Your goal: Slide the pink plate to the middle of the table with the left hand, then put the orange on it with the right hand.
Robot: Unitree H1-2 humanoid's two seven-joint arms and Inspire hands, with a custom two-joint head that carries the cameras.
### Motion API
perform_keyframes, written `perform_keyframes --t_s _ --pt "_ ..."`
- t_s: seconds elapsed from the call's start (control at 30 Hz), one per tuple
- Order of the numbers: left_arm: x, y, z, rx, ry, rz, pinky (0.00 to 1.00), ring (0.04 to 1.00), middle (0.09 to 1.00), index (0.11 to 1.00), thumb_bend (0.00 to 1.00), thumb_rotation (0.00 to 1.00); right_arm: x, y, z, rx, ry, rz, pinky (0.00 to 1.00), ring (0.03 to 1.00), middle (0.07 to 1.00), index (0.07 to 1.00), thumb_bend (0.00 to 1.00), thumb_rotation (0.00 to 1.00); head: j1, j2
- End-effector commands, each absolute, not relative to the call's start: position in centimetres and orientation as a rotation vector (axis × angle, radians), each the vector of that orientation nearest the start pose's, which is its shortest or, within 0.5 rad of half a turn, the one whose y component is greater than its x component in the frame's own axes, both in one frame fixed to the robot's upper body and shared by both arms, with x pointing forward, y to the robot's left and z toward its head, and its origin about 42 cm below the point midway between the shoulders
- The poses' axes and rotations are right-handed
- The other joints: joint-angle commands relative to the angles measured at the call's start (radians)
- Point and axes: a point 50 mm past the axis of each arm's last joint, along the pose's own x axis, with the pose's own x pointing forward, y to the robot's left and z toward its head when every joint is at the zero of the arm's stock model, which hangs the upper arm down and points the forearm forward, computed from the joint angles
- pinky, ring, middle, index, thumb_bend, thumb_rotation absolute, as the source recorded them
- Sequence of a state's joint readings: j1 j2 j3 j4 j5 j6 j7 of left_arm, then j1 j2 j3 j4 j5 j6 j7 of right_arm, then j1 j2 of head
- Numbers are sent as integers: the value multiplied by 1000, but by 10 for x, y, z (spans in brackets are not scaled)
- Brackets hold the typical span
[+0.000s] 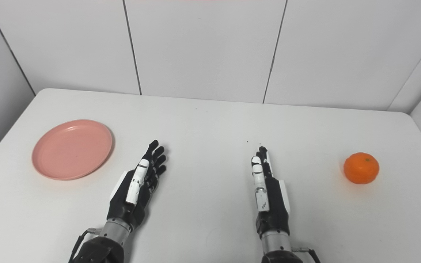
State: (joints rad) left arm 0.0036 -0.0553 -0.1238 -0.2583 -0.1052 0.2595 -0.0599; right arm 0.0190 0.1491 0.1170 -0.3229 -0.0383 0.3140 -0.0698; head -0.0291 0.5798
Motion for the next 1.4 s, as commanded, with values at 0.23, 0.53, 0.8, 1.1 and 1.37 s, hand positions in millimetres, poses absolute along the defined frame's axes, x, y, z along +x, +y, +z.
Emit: perform_keyframes --t_s 0.23,0.53,0.8,1.1,1.37 --pt "280 148 163 -171 -52 -230 1000 1000 1000 1000 431 1000 273 -141 179 120 -94 44 1000 1000 1000 1000 285 1000 3 1" --pt "280 148 163 -174 -56 -233 1000 1000 1000 1000 422 1000 273 -141 179 127 -84 44 1000 1000 1000 1000 295 1000 3 3" --pt "280 148 164 -177 -53 -233 1000 1000 1000 1000 425 1000 274 -141 179 126 -89 44 1000 1000 1000 1000 297 1000 6 2" --pt "281 140 159 -175 -58 -232 1000 1000 1000 1000 424 1000 274 -149 175 118 -92 49 1000 1000 1000 1000 294 1000 78 -26" --pt "281 125 150 -163 -73 -236 1000 1000 1000 1000 412 1000 272 -165 169 94 -101 70 1000 1000 1000 1000 284 1000 174 -65"
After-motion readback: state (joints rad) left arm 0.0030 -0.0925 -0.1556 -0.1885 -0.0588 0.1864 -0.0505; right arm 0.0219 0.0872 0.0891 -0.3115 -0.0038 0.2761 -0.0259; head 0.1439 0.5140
